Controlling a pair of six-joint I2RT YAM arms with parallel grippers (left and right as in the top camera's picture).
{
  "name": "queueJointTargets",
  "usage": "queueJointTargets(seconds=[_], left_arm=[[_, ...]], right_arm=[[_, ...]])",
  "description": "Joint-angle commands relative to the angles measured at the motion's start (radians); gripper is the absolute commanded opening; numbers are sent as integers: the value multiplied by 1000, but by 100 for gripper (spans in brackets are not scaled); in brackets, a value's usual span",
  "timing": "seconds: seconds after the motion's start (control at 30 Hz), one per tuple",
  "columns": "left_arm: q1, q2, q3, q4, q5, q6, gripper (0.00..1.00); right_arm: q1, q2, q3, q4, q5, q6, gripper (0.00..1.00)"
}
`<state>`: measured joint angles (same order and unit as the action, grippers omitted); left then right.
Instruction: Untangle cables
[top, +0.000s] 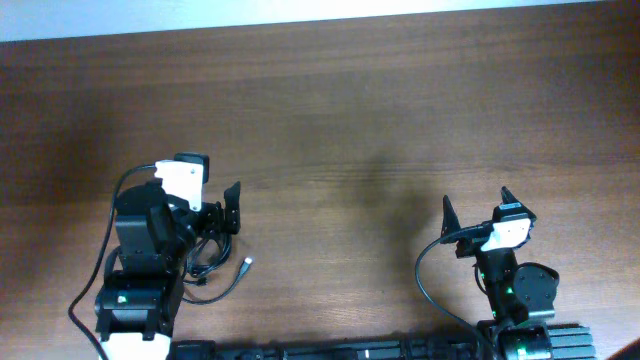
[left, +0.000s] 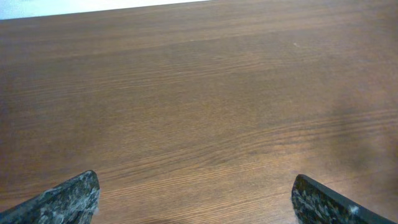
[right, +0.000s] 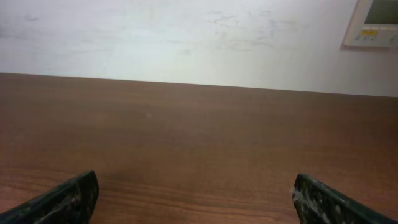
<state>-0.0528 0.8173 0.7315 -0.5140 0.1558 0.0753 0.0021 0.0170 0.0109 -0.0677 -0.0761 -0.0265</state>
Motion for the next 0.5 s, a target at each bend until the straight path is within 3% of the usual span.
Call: queueJointTargets(seconds=[0.0, 0.47], left_arm=[[5, 10, 40, -4, 51, 32, 99], [5, 21, 91, -58, 92, 62, 99]], right_arm=[[-3, 2, -5, -5, 9, 4, 99], [-3, 2, -5, -5, 9, 4, 99]])
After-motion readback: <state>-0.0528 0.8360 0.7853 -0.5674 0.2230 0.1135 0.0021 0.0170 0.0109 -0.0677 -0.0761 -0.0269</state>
